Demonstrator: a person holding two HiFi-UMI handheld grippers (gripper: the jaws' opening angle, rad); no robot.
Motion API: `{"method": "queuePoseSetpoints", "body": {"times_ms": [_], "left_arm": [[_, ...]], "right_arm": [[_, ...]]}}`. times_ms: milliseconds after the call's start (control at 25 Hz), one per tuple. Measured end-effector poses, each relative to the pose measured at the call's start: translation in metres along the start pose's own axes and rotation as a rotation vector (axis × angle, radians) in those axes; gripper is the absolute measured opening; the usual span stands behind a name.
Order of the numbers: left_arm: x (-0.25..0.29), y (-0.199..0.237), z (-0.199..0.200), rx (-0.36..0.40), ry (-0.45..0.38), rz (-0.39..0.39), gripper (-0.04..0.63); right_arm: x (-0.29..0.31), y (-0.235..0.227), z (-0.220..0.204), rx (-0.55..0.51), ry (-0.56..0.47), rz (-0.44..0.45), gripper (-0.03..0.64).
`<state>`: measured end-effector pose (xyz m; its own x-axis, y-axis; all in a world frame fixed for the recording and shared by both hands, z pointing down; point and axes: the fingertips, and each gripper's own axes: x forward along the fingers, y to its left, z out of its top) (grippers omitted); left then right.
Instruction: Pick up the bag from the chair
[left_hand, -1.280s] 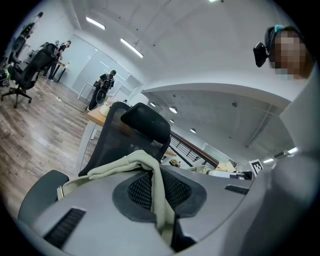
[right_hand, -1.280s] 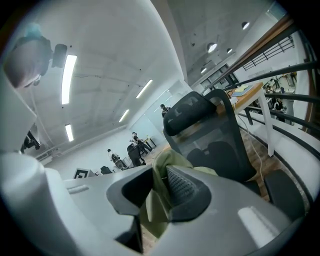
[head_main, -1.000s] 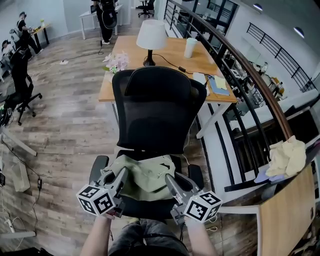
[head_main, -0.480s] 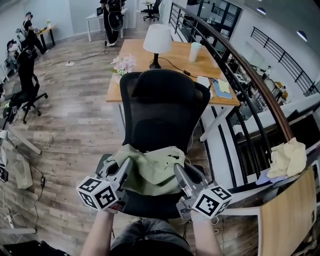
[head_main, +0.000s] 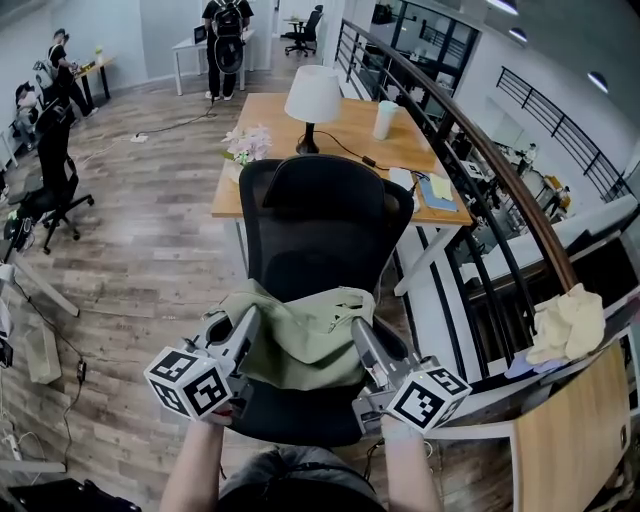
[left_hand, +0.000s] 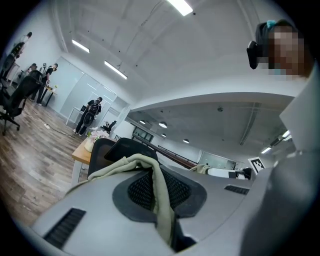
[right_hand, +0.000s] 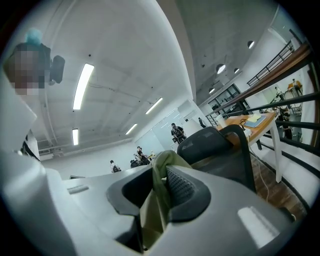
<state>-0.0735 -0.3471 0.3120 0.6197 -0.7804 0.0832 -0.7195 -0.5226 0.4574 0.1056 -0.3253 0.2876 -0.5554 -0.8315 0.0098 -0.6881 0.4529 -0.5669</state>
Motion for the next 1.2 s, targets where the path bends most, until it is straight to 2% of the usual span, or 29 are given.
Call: {"method": "queuePoseSetpoints", "body": {"times_ms": [280,1200], "left_arm": [[0.0,-0.009,0.026,0.034,-0.041,-0.012,0.015],[0.007,-0.031,0.086,0.04,-0.108,-0.058,0.015]], "right_arm": [[0.002,0.011,0.023,-0.005,-0.048,0.014,0.091],[0.009,0.034,0.081,-0.048,-0.117,0.012,0.091]]}}
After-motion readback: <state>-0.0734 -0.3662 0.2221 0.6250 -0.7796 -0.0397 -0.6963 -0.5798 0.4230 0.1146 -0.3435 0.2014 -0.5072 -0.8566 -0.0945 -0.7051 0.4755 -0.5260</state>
